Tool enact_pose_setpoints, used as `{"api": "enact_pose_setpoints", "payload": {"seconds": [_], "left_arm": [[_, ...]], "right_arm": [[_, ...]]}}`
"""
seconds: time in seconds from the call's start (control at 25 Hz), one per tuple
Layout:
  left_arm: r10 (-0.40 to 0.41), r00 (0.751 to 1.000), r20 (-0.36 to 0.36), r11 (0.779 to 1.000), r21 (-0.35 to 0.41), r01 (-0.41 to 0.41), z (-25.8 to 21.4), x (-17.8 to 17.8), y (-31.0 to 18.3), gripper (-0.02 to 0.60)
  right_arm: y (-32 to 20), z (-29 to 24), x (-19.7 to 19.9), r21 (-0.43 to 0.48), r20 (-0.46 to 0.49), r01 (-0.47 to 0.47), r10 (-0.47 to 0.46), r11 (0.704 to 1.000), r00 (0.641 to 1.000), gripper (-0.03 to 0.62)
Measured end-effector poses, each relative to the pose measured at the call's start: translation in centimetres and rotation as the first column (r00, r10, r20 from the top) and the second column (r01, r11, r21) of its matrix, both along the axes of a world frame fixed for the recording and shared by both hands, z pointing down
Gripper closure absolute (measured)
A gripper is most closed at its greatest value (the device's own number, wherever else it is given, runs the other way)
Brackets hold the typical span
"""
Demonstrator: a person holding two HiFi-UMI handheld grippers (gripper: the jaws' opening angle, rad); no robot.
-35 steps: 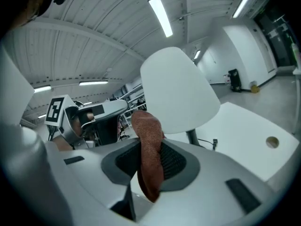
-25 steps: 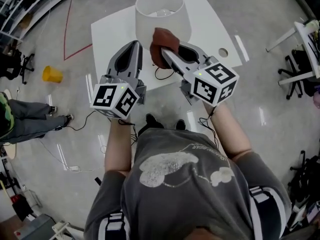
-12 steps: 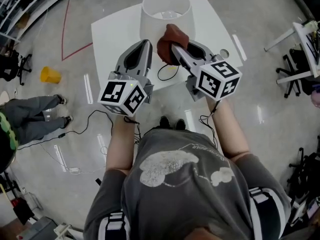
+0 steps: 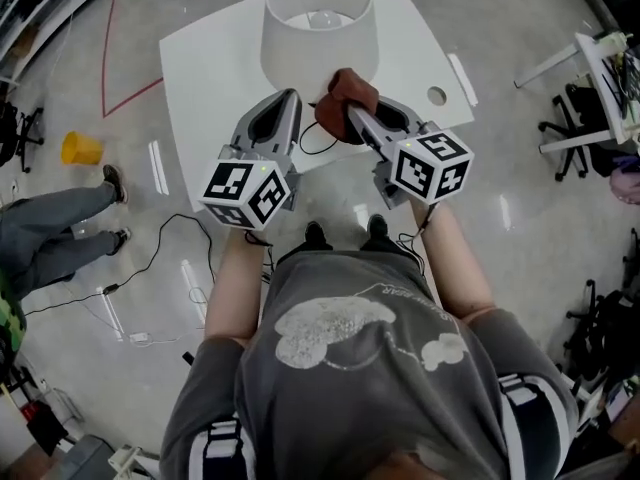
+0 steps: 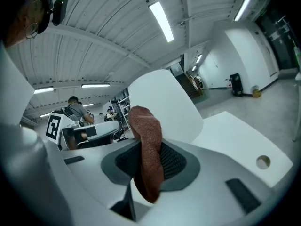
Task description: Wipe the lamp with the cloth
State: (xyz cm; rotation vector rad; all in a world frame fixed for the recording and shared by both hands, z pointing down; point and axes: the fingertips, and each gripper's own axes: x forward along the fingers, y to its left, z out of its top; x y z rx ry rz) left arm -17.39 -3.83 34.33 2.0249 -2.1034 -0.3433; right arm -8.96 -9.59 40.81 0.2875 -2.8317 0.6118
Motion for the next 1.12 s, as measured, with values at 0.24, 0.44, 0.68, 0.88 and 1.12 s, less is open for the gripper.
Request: {"api": "enact_pose_setpoints", "payload": {"seconds": [0.24,0.44,0.68,0.88,1.12], "left_arm": [[-0.11,0.994,-0.001,0.994,-0.018,0.11,1.2,1.6,0.2,0.574],[-0.19,0.982,-0.008,0.981,-0.034,0.19,1.9,3.4,-0.8,0.574],[-0.282,0.959,-0.02,0.959,-0.036,0.281,2.3,5.4,-1.6,0.574],[-0.353,0.936,-0.01,0.936,0.013,0.353,0.9,6.6,-1.6,0.574],[-0.418,0.908,0.028,0.906,0.087,0.414,-2.7,7.0,-1.7,0.574]], "right_arm": [[-1.1,2.9,1.7,-0.016,-0.039,0.098,-0.099,0.995,0.994,0.502],[-2.6,4.3,2.8,-0.019,-0.073,0.172,-0.173,0.985,0.982,0.502],[-3.5,4.1,4.0,-0.009,-0.067,0.277,-0.277,0.961,0.959,0.502],[-4.3,2.0,5.2,0.029,-0.023,0.35,-0.349,0.936,0.937,0.502],[-5.2,-2.5,5.2,0.078,0.074,0.398,-0.403,0.914,0.912,0.502]]}}
